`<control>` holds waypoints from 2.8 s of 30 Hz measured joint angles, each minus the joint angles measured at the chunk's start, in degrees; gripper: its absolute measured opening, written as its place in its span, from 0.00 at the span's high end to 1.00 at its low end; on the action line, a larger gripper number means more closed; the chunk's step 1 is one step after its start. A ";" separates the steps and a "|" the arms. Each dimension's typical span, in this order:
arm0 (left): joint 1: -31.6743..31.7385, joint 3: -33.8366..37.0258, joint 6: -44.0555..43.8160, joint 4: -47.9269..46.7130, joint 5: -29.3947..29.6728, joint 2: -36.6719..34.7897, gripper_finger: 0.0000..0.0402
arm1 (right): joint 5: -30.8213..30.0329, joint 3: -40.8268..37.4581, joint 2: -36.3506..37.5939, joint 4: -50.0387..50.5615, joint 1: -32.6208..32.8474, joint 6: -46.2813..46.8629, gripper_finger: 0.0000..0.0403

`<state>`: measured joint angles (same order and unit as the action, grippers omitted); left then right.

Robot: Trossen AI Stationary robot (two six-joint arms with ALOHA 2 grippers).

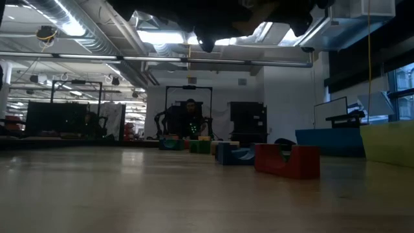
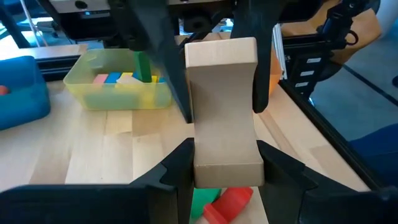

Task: Sort blocks by size
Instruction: Put the brown arch block into the orange bin, then put the blue arch block into the orange bin

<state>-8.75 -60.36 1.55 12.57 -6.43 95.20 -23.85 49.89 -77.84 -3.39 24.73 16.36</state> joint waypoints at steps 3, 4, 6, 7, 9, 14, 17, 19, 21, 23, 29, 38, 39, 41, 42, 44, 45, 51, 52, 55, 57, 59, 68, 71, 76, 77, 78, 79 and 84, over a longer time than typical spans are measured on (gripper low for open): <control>-0.14 0.00 -0.70 -0.13 0.21 0.00 0.68 | 1.86 0.00 0.00 0.01 0.00 0.37 0.66; -0.16 0.00 -0.64 -0.15 0.21 0.00 0.68 | 2.40 0.00 0.00 0.05 0.00 0.37 0.66; -0.16 0.00 -1.10 -0.28 0.16 0.00 0.68 | 3.13 0.00 0.00 0.09 -0.02 0.37 0.66; -0.16 0.00 -1.90 -0.28 0.02 0.00 0.68 | 3.57 0.00 0.01 0.14 -0.06 0.38 0.66; -0.18 0.00 -3.96 -0.36 -0.12 0.00 0.68 | 4.87 0.00 0.04 0.30 -0.07 0.55 0.66; -0.27 -0.09 -8.63 -1.85 -0.43 0.00 0.68 | 7.59 0.00 0.04 1.10 -0.17 2.31 0.65; -0.29 -0.15 -10.09 -2.46 -0.59 0.00 0.68 | 8.28 0.01 0.00 1.78 -0.17 3.09 0.63; -0.28 -0.15 -10.24 -2.35 -0.60 0.00 0.68 | 8.40 0.02 0.00 2.27 -0.17 3.06 0.63; -0.27 -0.13 -9.50 -2.16 -0.51 0.00 0.68 | 8.39 0.04 0.00 2.63 -0.17 3.08 0.64; -0.27 -0.11 -8.27 -1.94 -0.31 0.00 0.68 | 7.94 0.04 0.00 2.76 -0.16 3.06 0.65; -0.32 0.00 -8.36 -1.19 0.60 0.00 0.68 | 7.78 0.07 0.04 2.99 -0.11 2.77 0.65; -1.14 0.04 -7.07 -1.81 7.01 0.00 0.46 | 8.07 0.00 0.09 4.46 0.00 2.73 0.65; -1.14 0.04 -6.70 -1.87 7.31 0.00 0.44 | 8.28 -0.01 0.17 4.96 0.00 2.75 0.65; -1.12 0.04 -5.79 -2.38 7.55 0.00 0.41 | 9.11 0.00 0.70 7.06 0.02 2.82 0.65; -1.09 0.04 -5.77 -2.87 7.55 0.00 0.40 | 9.97 0.00 1.16 8.35 0.02 2.95 0.65; -1.02 0.04 -5.68 -5.28 8.12 -0.07 0.39 | 13.31 0.57 2.51 14.19 0.09 4.51 0.65; -0.90 0.04 -5.68 -6.37 8.19 -0.07 0.39 | 14.88 1.48 3.02 18.25 0.21 5.92 0.65; -0.87 0.04 -5.72 -13.29 8.14 -0.07 0.40 | 29.31 7.55 4.46 44.03 0.11 20.20 0.65; -0.74 0.04 -5.63 -13.78 8.11 -0.07 0.40 | 32.61 7.74 4.46 46.35 0.16 22.93 0.65; 0.33 0.04 -4.74 -13.95 8.21 -0.07 0.40 | 40.96 7.70 4.43 51.15 1.36 30.49 0.65; 1.56 0.04 -5.51 -13.69 8.59 -0.07 0.40 | 43.00 7.63 4.16 54.69 2.97 34.55 0.64; 2.97 0.04 -6.31 -13.67 8.67 -0.07 0.40 | 43.12 7.60 3.91 56.91 5.35 39.03 0.62; 9.10 0.04 -7.03 -13.72 8.69 -0.07 0.40 | 41.31 7.58 3.68 58.92 19.46 57.45 0.65; 11.50 0.04 -7.24 -13.72 9.46 -0.07 0.40 | 39.72 7.58 3.65 58.96 23.42 60.95 0.61; 16.40 0.04 -7.77 -14.10 11.43 -0.07 0.40 | 35.88 7.58 3.65 58.91 27.43 64.50 0.45; 17.46 0.04 -7.72 -14.48 11.64 -0.07 0.40 | 35.04 7.58 3.65 58.87 27.91 64.52 0.43; 18.51 0.04 -7.25 -15.08 12.02 -0.07 0.40 | 34.16 7.58 3.65 58.87 28.33 64.54 0.41; 19.61 0.04 -6.70 -15.90 12.61 -0.07 0.40 | 33.23 7.58 3.65 58.87 28.66 64.54 0.39; 25.73 0.02 2.51 -23.16 16.13 -0.07 0.40 | 28.85 7.58 3.65 58.80 28.58 64.54 0.33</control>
<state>16.98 -60.34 4.05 -10.59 9.70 95.13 5.00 57.47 -74.19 55.41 53.31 80.90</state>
